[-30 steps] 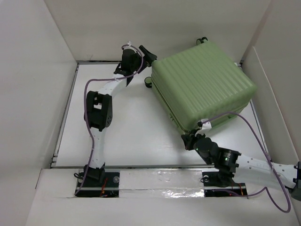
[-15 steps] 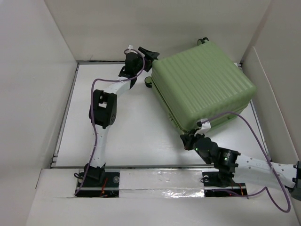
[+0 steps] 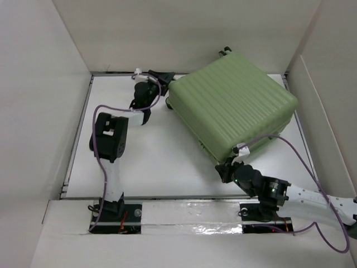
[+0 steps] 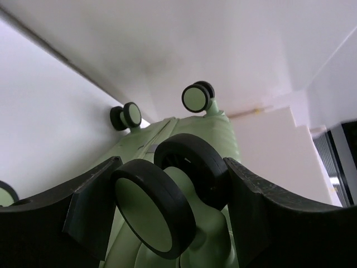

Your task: Pack the luggage

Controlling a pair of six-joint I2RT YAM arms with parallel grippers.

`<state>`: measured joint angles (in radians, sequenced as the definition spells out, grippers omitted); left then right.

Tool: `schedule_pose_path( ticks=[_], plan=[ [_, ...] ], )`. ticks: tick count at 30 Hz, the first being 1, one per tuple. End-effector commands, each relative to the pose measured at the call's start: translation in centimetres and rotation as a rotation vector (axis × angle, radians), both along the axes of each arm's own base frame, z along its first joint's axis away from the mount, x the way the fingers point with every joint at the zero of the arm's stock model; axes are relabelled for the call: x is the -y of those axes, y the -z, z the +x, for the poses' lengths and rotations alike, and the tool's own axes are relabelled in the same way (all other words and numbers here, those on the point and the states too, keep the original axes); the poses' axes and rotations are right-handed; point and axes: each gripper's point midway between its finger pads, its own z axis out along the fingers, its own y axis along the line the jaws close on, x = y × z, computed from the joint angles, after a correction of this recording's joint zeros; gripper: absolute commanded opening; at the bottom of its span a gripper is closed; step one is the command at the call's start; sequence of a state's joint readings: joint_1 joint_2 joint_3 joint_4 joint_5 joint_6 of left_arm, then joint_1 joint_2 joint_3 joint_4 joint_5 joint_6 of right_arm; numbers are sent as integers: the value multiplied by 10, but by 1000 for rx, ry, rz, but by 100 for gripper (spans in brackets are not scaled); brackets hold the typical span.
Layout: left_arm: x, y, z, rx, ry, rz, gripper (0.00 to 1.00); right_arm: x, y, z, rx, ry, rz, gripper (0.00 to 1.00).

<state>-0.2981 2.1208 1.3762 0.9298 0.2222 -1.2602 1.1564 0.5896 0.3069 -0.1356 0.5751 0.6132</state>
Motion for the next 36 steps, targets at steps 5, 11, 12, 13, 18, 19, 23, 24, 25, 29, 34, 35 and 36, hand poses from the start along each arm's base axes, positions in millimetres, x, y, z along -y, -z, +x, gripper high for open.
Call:
schedule_pose_path(
  ticks=[5, 11, 12, 13, 18, 19, 23, 24, 25, 29, 34, 35, 36],
  plan=[
    [-102, -31, -130, 242, -151, 99, 0, 1, -88, 14, 142, -2, 128, 0],
    [-93, -18, -221, 257, -79, 101, 0, 29, -105, 41, 182, 80, 44, 0],
    [-91, -36, -235, 304, -64, 85, 0, 32, -109, 43, 193, 87, 43, 0],
    [-88, -36, -243, 305, -52, 94, 0, 36, -115, 47, 204, 95, 49, 0],
    [-88, -65, -256, 324, -114, 249, 0, 17, -121, 47, 244, -28, 74, 0],
    [-93, -70, -252, 329, -154, 262, 0, 0, -118, 40, 235, -116, 93, 0],
    [-93, -64, -239, 329, -141, 274, 0, -64, -107, 24, 218, -265, 203, 0],
    [-89, -51, -233, 295, -125, 283, 0, -82, -113, 13, 211, -303, 207, 0],
    [-85, -45, -233, 284, -104, 282, 0, -93, -102, 16, 185, -289, 161, 0],
    [-78, -29, -232, 256, -75, 280, 0, -106, -123, 31, 232, -207, 136, 0],
    [-46, -18, -250, 248, 39, 287, 0, -133, -138, 39, 288, -275, 160, 0],
    [-38, -18, -255, 253, 63, 284, 0, -144, -133, 43, 278, -288, 141, 0],
    [-18, -14, -267, 251, 127, 283, 0, -148, -132, 43, 278, -301, 132, 0]
  ],
)
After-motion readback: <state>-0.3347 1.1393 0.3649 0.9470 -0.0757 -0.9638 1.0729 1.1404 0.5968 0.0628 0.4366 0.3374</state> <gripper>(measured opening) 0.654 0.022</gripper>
